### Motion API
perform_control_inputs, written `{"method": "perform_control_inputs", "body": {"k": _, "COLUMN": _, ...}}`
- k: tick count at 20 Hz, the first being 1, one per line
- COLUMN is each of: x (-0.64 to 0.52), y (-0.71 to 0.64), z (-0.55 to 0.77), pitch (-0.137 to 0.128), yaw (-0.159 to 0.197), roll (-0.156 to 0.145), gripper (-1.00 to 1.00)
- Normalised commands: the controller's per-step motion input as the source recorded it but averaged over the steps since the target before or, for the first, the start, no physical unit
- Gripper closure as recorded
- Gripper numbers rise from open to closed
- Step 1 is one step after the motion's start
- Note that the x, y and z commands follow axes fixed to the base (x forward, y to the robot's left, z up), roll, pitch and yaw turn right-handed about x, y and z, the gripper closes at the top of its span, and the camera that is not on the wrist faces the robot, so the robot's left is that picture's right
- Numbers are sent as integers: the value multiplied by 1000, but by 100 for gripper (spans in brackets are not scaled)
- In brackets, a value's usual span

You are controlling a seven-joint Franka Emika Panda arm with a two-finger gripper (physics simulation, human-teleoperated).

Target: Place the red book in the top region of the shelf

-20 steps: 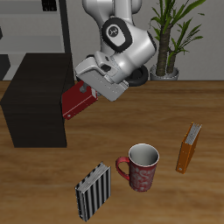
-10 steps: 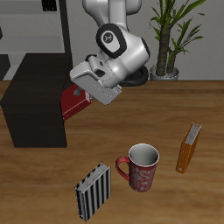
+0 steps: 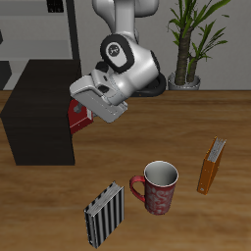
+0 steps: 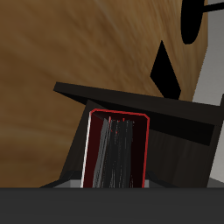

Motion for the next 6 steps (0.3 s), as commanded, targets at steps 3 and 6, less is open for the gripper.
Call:
{"method": "perform_control_inputs", "body": {"k": 3, "x": 37, "y": -128, "z": -104, "pitch": 14, "yaw": 2, "roll": -15, "gripper": 100}}
{"method": "perform_control_inputs", "body": {"k": 6, "x": -22, "y": -125, "z": -115, "pitch": 26, "yaw": -9, "roll": -17, "gripper": 100}}
